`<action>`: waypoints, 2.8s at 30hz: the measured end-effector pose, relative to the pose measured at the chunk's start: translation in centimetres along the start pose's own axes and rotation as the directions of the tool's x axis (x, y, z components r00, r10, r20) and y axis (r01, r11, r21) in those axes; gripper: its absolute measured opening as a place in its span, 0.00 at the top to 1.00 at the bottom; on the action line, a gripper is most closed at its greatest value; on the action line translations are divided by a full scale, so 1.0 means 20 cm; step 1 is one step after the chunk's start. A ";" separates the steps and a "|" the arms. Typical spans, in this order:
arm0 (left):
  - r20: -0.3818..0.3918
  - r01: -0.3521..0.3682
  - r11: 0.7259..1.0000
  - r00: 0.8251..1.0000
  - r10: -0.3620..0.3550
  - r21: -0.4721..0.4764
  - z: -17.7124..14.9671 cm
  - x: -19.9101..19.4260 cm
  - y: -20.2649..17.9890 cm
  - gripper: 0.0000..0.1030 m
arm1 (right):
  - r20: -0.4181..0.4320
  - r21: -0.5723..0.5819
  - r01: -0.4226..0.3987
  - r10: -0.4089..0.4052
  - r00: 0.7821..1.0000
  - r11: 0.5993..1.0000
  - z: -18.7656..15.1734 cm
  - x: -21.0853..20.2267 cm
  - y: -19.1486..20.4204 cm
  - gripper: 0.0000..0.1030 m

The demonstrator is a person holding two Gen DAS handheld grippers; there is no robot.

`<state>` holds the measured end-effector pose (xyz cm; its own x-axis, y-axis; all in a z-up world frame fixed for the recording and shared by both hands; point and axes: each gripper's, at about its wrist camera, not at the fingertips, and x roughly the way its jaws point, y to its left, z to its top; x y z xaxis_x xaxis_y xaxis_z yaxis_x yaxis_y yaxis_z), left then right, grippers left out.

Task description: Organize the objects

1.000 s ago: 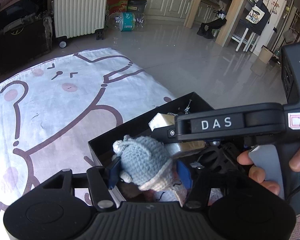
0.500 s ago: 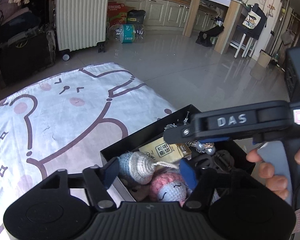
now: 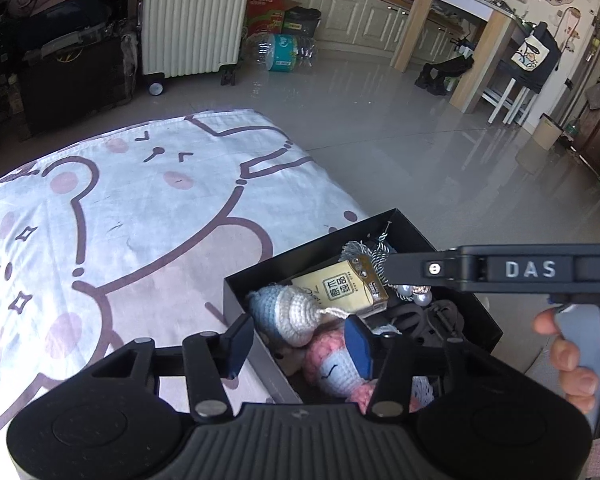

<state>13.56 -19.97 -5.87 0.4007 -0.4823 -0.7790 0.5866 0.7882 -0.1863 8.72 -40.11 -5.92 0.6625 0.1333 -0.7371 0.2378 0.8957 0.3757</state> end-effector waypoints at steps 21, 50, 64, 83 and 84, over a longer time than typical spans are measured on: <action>0.017 -0.185 0.982 0.982 0.186 -0.045 -0.03 -0.52 -0.17 0.10 | 0.088 -0.170 0.200 -0.187 0.978 0.965 -0.10 -0.61 0.11 0.27; 0.025 -0.246 0.966 0.968 0.249 -0.078 -0.27 -0.77 -0.27 0.00 | 0.142 -0.204 0.322 -0.297 0.944 0.925 -0.37 -0.95 0.15 0.00; 0.007 -0.251 0.965 0.968 0.252 -0.079 -0.30 -0.75 -0.26 0.00 | 0.115 -0.214 0.328 -0.310 0.944 0.920 -0.41 -0.93 0.16 0.00; -0.009 -0.251 0.963 0.968 0.252 -0.097 -0.31 -0.74 -0.24 0.00 | 0.105 -0.204 0.322 -0.306 0.946 0.924 -0.42 -0.93 0.15 0.00; -0.009 -0.250 0.963 0.968 0.251 -0.097 -0.31 -0.74 -0.24 0.00 | 0.105 -0.204 0.322 -0.307 0.946 0.924 -0.42 -0.93 0.15 0.00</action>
<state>0.44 -14.34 2.81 0.5284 -0.2658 -0.8063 0.3965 0.9171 -0.0424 -8.72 -36.29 4.20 0.6287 -0.1933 -0.7532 0.2886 0.9574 -0.0049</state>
